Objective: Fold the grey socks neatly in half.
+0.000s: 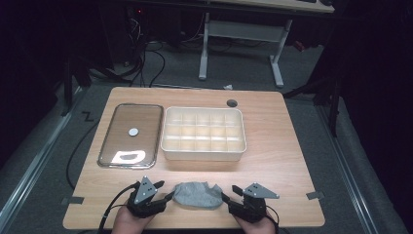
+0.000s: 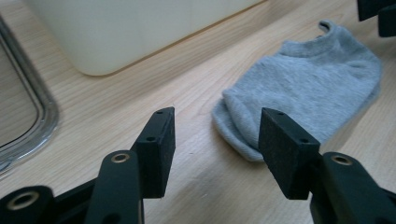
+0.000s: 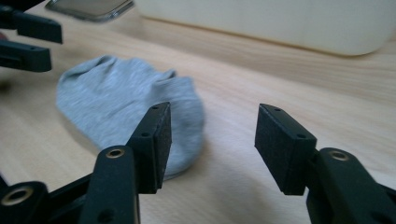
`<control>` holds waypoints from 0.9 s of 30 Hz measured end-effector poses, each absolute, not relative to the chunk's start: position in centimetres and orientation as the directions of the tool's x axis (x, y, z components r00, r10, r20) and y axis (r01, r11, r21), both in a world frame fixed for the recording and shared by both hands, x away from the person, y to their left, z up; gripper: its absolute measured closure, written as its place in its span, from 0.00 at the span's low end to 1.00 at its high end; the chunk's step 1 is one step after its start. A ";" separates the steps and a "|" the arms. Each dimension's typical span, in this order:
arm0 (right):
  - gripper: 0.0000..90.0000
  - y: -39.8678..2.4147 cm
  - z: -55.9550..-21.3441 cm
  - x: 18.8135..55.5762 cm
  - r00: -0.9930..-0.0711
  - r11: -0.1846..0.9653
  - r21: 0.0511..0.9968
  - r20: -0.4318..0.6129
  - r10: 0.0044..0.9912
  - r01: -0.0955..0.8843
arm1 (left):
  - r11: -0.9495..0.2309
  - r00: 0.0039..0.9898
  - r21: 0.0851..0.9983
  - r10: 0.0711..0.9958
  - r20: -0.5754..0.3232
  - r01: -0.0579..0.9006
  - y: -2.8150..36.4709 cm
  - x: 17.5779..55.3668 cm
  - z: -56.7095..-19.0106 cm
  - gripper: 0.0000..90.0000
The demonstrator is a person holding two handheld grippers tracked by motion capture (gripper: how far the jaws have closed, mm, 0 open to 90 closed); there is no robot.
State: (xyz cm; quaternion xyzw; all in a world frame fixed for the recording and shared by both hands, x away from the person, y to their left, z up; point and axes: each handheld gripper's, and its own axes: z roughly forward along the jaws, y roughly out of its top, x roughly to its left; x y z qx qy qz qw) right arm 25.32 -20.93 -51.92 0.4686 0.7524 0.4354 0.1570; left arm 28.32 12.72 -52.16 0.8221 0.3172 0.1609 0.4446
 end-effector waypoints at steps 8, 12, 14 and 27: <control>0.56 -18.9 -52.7 25.5 -0.538 0.238 0.769 0.160 0.827 0.594 | -0.431 0.772 0.830 0.635 -0.001 0.355 11.6 27.8 -52.3 0.52; 0.59 -18.1 -53.2 25.8 -0.544 0.278 0.744 0.135 0.828 0.607 | -0.436 0.779 0.830 0.627 0.002 0.349 11.4 27.6 -52.3 0.53; 0.63 -18.0 -53.3 25.9 -0.545 0.283 0.747 0.126 0.829 0.602 | -0.437 0.784 0.831 0.621 0.003 0.344 11.4 27.5 -52.2 0.55; 0.86 -17.6 -53.3 26.1 -0.573 0.311 0.742 0.118 0.811 0.594 | -0.515 0.822 0.788 0.569 0.021 0.337 5.0 28.8 -51.6 0.84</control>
